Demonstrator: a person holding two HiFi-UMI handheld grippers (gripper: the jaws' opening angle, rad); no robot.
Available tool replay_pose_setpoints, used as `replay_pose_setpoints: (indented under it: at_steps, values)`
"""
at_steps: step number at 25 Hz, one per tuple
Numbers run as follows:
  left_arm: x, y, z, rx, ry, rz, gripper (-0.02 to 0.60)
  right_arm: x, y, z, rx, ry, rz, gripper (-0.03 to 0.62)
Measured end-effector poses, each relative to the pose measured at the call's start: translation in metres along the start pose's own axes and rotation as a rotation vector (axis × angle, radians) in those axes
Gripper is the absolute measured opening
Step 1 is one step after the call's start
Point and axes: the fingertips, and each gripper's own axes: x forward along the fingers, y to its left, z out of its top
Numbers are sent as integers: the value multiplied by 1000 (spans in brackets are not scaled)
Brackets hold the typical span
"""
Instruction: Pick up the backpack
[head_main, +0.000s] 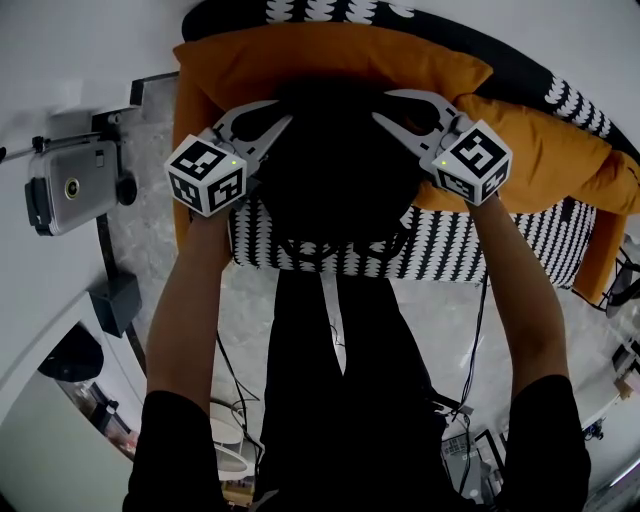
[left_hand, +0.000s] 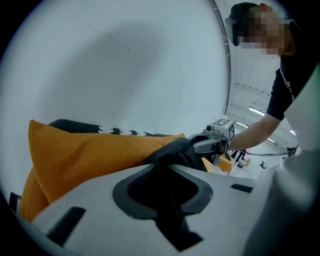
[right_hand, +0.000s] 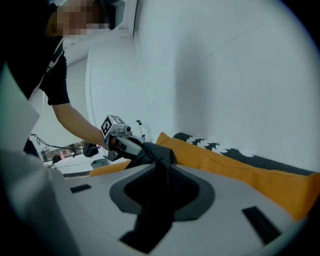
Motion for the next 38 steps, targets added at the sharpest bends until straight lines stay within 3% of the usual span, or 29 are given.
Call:
replay_pose_setpoints:
  at_steps: [18, 27, 38]
  values:
    - [-17, -20, 2, -42, -28, -12, 37, -9, 17, 4, -2, -15, 7, 58]
    - [-36, -52, 5, -41, -36, -28, 34, -35, 51, 14, 13, -40, 22, 46]
    - [-66, -103, 1, -80, -18, -37, 34, -70, 101, 16, 104, -69, 8, 42]
